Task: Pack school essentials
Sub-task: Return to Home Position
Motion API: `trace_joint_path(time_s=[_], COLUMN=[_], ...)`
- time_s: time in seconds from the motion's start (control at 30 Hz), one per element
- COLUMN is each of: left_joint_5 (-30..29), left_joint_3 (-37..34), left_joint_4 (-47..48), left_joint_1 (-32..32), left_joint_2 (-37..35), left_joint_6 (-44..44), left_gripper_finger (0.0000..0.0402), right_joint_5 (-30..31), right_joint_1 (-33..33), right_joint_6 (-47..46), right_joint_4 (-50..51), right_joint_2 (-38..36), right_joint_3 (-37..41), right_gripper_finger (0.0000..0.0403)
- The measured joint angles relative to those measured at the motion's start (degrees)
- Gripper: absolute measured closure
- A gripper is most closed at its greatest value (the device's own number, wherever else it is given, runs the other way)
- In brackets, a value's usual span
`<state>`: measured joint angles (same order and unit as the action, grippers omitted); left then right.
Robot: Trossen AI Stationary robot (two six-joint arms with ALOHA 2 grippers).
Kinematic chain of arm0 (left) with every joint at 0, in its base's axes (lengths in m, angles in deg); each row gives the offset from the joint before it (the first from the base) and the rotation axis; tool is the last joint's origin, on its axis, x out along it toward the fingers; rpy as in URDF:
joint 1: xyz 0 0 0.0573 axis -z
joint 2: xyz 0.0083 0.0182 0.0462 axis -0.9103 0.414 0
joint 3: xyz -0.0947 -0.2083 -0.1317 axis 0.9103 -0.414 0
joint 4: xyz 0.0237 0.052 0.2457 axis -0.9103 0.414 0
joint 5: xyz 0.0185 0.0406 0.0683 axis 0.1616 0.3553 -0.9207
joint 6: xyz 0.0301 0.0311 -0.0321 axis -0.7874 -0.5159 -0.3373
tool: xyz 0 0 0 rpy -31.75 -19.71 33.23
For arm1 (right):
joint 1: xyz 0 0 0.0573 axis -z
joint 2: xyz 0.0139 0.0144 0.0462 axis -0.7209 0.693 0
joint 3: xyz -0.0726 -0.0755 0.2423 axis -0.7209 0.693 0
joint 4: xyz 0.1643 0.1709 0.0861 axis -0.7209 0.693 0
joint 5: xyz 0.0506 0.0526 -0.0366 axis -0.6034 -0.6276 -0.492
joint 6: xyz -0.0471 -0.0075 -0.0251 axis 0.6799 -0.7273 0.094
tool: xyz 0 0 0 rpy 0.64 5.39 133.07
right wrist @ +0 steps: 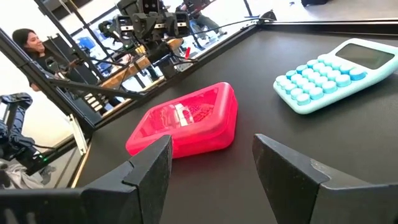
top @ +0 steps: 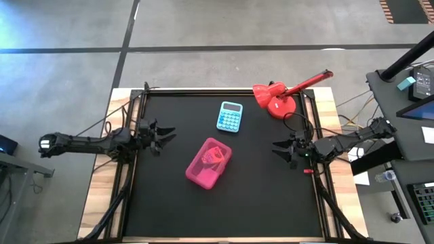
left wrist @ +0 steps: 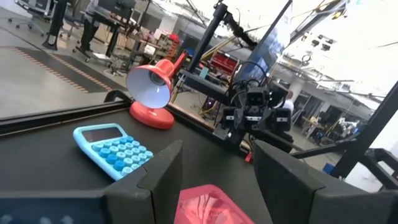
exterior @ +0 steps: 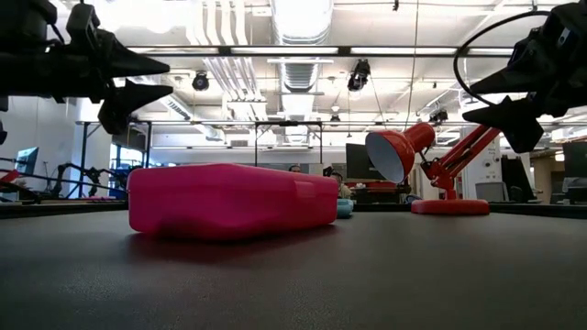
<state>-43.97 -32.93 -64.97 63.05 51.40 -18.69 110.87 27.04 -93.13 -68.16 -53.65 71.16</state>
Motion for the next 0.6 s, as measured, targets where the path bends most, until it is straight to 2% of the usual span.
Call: trace_joint_path(time_s=[0.6], left_joint_5=[0.0], left_joint_3=[0.0], left_joint_4=[0.0], left_joint_1=[0.0], left_joint_2=[5.7], left_joint_6=[0.0], left_gripper_finger=[0.0226], right_joint_5=[0.0], right_joint_1=[0.0], right_joint_6=[0.0], right_joint_4=[-0.3], right_joint_2=[0.0], right_joint_3=[0.0], right_gripper_finger=[0.0188])
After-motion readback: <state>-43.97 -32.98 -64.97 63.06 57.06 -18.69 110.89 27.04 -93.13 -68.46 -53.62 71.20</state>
